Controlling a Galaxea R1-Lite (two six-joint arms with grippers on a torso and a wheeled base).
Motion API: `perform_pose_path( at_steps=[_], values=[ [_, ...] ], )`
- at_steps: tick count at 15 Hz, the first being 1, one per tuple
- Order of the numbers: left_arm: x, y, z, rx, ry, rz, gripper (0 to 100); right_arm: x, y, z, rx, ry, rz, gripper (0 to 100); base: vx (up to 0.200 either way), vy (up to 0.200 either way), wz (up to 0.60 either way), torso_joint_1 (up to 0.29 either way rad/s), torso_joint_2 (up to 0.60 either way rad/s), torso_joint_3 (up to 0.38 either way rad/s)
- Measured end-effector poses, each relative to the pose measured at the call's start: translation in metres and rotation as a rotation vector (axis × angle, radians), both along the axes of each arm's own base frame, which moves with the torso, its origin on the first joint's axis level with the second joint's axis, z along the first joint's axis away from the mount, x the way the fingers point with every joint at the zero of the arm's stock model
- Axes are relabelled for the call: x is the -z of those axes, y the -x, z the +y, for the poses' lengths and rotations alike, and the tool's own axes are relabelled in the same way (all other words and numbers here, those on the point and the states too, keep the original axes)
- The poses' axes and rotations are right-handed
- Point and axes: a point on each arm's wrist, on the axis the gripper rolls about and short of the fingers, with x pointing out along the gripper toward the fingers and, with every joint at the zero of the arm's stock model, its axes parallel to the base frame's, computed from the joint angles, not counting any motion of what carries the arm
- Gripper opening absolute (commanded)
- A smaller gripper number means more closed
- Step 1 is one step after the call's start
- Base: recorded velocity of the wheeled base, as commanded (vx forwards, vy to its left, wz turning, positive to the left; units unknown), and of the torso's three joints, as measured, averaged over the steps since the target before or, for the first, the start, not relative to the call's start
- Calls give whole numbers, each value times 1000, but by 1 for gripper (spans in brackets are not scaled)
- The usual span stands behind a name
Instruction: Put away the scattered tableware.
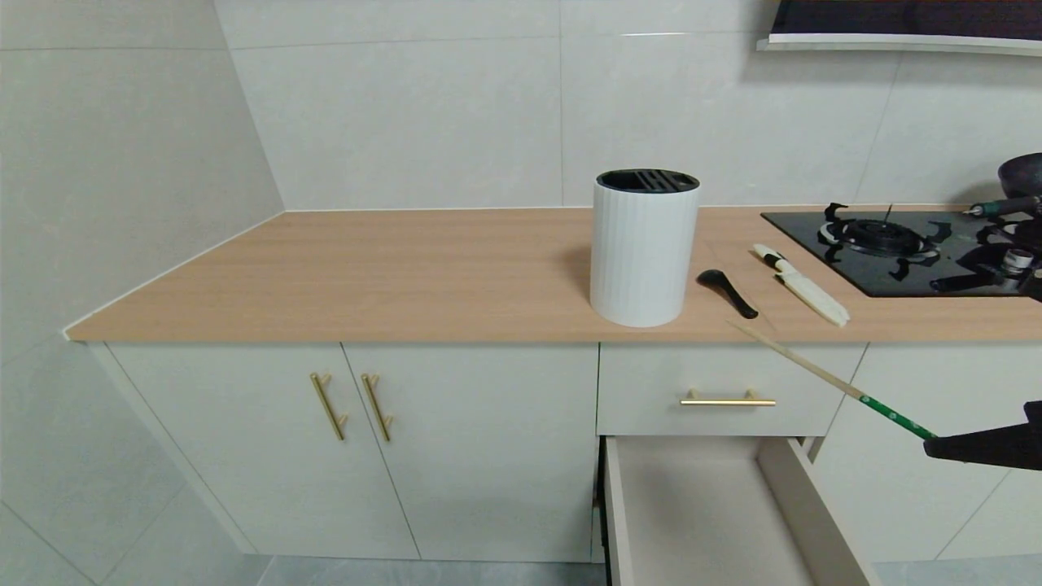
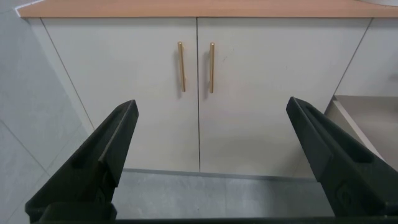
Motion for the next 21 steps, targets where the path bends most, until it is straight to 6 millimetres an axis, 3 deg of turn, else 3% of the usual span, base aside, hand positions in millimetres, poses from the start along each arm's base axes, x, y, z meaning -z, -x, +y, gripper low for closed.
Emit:
perform_pose_path(
  at_steps=[5,17,21],
  values=[
    [0,0,0,0,0,0,100,18,-8,6,-43,17,-24,0,0,0,0,-111,274,158],
    [0,0,0,0,0,1,100,58,-29,22,-102,53,87,0,0,0,0,-159,452,294],
    [0,0,0,0,0,1,100,68,-36,26,-106,68,135,0,0,0,0,-38,167,116]
  ],
)
